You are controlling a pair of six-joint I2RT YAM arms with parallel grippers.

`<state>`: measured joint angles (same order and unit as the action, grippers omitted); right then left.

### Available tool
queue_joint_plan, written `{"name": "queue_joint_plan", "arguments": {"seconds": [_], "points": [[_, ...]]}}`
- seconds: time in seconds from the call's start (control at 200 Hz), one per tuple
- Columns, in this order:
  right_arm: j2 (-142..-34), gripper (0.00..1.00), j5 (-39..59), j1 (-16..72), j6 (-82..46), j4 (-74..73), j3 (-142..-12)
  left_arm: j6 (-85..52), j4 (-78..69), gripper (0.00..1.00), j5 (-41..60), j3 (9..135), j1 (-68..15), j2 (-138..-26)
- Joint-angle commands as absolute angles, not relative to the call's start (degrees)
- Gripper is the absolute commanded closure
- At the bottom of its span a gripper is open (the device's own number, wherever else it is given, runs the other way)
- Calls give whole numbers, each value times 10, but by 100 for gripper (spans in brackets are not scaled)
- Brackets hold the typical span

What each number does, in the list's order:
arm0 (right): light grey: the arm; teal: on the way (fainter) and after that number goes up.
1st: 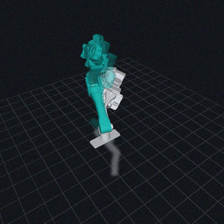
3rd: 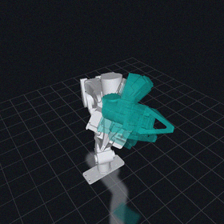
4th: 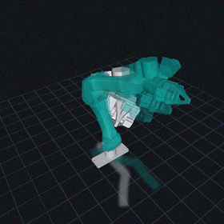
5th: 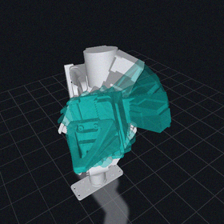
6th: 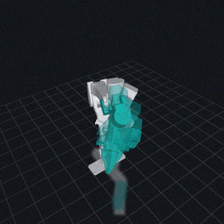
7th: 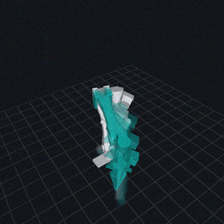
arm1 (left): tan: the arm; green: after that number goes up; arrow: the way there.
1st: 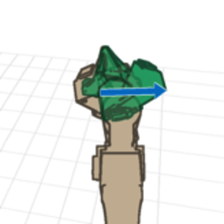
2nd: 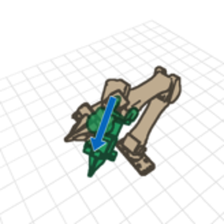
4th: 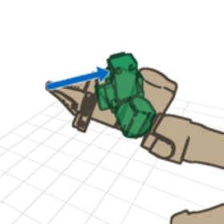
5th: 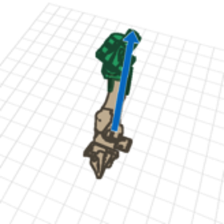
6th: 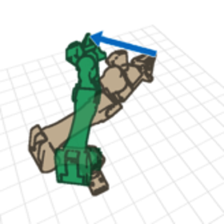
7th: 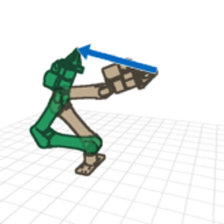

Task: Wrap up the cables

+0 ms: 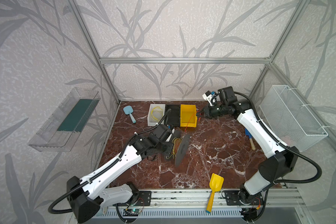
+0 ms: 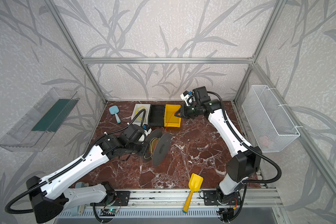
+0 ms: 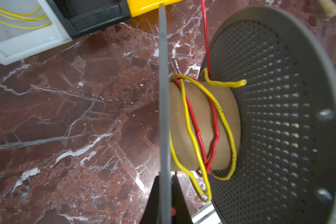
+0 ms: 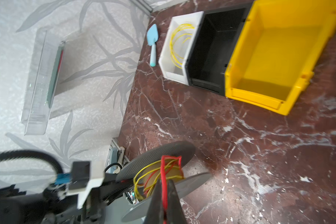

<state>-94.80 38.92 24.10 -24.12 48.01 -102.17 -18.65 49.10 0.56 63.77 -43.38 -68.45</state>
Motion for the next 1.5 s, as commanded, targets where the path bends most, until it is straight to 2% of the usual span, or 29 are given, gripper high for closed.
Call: {"name": "queue_joint_plan", "arguments": {"seconds": [0.0,0.16,0.245,0.455,0.625,0.705,0.81,0.985,1.135,1.264,1.434,1.494], "points": [[-947,100,393,290,-219,535,-1086,-205,510,100,-54,677,-439,-719],[-919,100,382,389,-231,536,-1114,-304,519,100,-102,728,-432,-768],[-887,100,388,432,-253,513,-1079,-367,493,100,-100,738,-415,-773],[-761,100,353,537,-331,396,-859,-500,332,100,-39,689,-339,-731],[-681,100,319,567,-343,349,-686,-547,222,100,57,678,-291,-720],[-655,100,258,569,-306,373,-633,-581,145,100,135,656,-259,-708],[-634,100,118,564,-228,457,-614,-625,67,100,227,620,-214,-685],[-616,100,-49,517,-170,490,-583,-633,37,100,342,598,-154,-640],[-606,100,-195,512,-92,431,-577,-683,-23,100,446,576,-138,-625],[-598,100,-299,512,-23,346,-582,-689,-7,100,492,565,-138,-614],[-589,100,-381,513,89,205,-562,-788,-144,100,553,501,-138,-601],[-599,100,-400,513,119,178,-562,-794,-149,100,565,491,-139,-594]]}}
